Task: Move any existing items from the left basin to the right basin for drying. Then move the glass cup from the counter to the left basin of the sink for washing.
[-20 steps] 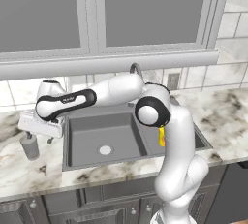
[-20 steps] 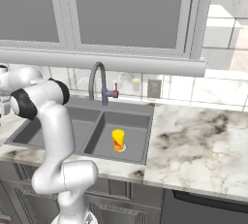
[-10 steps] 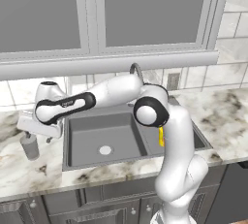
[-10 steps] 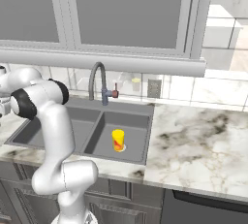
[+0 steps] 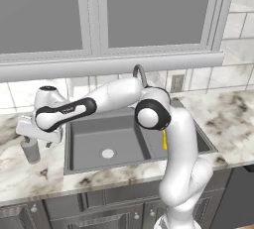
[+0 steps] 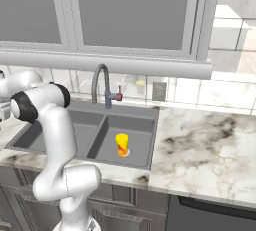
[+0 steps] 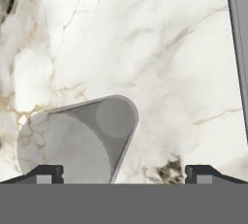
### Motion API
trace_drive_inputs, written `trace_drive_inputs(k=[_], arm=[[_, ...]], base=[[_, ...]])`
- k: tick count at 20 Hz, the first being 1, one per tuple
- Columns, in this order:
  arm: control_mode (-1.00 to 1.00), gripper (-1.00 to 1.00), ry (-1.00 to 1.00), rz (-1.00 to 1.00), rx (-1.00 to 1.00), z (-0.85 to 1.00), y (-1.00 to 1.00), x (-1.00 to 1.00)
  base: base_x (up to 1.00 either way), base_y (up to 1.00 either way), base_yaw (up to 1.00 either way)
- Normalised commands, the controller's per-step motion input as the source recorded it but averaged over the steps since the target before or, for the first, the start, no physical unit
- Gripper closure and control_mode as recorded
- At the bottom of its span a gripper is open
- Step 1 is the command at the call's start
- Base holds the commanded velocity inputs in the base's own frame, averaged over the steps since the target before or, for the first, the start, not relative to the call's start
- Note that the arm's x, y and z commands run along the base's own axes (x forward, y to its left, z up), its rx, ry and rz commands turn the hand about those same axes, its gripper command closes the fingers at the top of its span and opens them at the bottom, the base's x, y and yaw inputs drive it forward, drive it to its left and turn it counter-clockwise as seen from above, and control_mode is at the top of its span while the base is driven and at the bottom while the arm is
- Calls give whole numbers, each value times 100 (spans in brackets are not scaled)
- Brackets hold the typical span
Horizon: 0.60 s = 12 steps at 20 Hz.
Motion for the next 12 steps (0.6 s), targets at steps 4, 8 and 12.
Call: trace_drive_inputs(k=[4,8,12], arm=[[-100,-100,-3,0,0,-7,1,11],[-100,-100,-4,0,0,-4,5,12],[-100,-100,-4,0,0,-5,14,12]], base=[[0,0,0],[0,0,0],[0,0,0]])
